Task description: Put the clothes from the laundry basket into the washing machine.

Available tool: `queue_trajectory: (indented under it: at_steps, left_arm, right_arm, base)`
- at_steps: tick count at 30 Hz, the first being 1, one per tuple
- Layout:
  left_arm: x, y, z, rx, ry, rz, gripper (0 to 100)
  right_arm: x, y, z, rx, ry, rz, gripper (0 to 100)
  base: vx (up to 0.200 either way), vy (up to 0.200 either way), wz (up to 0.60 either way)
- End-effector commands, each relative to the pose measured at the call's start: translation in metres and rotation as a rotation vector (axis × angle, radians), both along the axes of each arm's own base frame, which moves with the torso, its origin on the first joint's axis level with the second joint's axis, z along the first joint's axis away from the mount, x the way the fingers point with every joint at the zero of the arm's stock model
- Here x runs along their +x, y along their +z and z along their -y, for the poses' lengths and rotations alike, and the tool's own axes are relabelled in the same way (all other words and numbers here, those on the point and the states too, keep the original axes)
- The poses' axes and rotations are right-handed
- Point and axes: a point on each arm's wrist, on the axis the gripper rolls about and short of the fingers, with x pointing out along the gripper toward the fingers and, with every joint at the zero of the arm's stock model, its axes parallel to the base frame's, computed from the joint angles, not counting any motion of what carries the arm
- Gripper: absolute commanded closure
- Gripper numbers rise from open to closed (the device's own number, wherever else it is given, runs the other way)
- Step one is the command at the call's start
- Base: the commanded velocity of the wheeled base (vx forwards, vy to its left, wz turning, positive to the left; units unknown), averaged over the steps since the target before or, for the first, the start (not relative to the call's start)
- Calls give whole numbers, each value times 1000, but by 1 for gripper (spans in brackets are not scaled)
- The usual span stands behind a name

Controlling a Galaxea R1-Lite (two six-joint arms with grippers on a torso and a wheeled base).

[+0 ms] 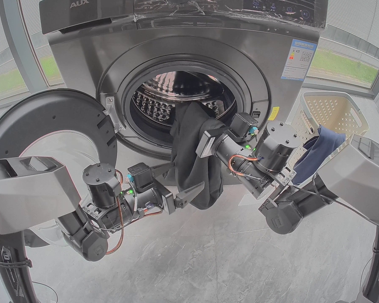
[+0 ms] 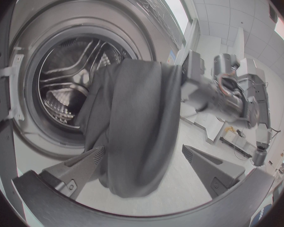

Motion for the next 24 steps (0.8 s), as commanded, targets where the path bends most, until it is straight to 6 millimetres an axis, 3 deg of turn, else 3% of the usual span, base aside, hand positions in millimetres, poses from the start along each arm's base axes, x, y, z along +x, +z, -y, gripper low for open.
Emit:
queue_trajectory:
  at_steps: [1,11,15,21,22,24]
  left_arm:
    - [18,4,16,-45,18,43,0]
    - [53,-19,22,-51,111,52,0]
    - [59,-22,21,-52,137,54,0]
    - [70,-19,24,-69,191,76,0]
    - [71,-18,25,-74,197,81,100]
    - [71,-17,25,-77,208,86,100]
  right_arm:
    - [-7,-9,-14,-14,35,-15,100]
    - [-24,7,-14,6,51,0,100]
    - [-39,14,-17,10,79,1,100]
    - [-46,11,-20,5,95,-13,100]
    - [-46,11,-20,5,95,-13,100]
    - [-46,11,-19,4,93,-14,100]
  base:
    - [0,0,0]
    - [0,0,0]
    - [0,0,0]
    - [0,0,0]
    - [0,0,0]
    - [0,0,0]
